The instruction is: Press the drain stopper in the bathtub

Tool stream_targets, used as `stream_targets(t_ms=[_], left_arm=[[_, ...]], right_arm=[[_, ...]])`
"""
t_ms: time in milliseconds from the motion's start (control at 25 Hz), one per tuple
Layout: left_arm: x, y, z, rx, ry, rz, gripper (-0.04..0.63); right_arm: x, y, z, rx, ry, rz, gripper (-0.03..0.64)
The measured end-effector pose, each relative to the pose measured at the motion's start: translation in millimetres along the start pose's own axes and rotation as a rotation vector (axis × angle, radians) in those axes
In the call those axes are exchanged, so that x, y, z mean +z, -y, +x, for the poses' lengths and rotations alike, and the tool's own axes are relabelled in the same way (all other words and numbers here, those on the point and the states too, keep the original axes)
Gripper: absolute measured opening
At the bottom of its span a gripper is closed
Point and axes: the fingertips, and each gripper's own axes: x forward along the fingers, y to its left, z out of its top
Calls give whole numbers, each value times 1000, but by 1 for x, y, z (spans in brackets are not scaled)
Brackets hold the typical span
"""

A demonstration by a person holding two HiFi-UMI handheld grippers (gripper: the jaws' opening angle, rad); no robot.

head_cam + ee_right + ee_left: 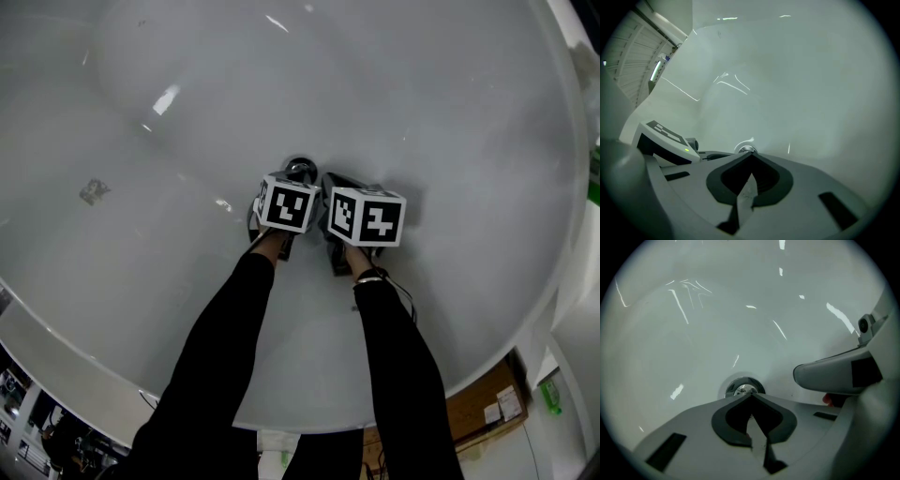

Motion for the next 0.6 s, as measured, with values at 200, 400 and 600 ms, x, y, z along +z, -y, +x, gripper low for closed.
stream_targets(t_ms=[200, 400, 600], left_arm=[[0, 0, 0, 32, -12, 5, 0], [0, 0, 2, 49, -12, 4, 0], [-1, -1, 4, 42, -9, 1, 0]], right_arm=[[2, 3, -2, -1, 17, 24, -8], [6, 8, -4, -4, 35, 70, -8], [6, 8, -4, -5, 34, 62, -8]])
